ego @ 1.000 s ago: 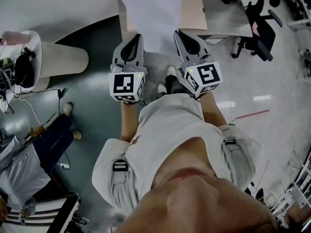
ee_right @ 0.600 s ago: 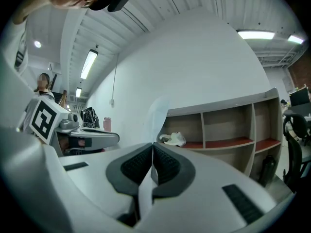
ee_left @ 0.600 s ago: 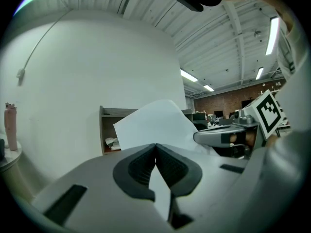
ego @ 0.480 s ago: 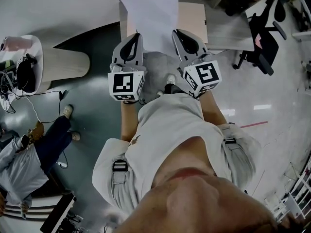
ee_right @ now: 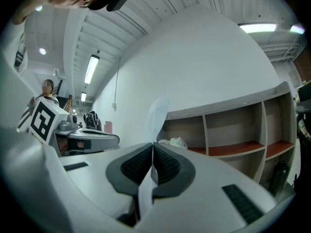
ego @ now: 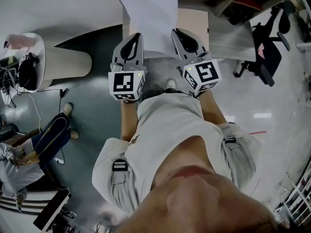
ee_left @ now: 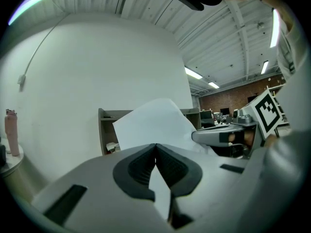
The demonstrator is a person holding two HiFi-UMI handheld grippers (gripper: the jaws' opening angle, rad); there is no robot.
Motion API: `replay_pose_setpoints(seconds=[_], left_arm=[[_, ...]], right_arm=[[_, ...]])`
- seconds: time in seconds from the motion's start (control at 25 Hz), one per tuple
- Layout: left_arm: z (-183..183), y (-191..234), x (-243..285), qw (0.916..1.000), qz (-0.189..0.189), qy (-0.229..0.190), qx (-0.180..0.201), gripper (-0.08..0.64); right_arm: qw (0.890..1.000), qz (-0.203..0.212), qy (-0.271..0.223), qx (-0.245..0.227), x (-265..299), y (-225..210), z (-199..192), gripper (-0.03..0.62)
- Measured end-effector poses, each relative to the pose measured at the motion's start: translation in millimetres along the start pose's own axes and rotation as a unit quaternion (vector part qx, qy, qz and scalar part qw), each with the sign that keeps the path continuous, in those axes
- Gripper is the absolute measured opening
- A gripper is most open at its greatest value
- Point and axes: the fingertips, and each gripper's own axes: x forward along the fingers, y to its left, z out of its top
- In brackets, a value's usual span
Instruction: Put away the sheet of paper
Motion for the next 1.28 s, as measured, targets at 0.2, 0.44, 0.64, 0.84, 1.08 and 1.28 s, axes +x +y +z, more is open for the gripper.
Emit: replay_pose_setpoints(seconds=[0.2,0.44,0.64,0.84,1.08,1.28], left_arm=[[0,10,14,1.0,0.004,0.002,-0.001,0.021],[-12,30,38,0.9999,-0.011,0.008,-0.007,0.021],[-18,57,61,0.9996,-0.024,0.009,-0.01,0.021],[-26,77,90,0.9986,-0.048,0.014,-0.018,0.021],[-59,89,117,0.9958,-0.077,0.035,-0.034,0.021],[-85,85,140,0.9916,-0.118,0.046,-0.023,0.021]], right_arm=[[1.0,0.004,0.003,0.005,16,-7,-1,0.02],[1.0,-0.001,0.015,0.009,43,-15,-12,0.02],[1.0,-0.008,0.024,0.01,74,-18,-19,0.02],[0.999,-0.024,0.037,0.009,102,-28,-25,0.02],[0.996,-0.046,0.068,0.016,120,-41,-52,0.02],[0.992,-0.073,0.097,0.02,128,-56,-78,0.02]])
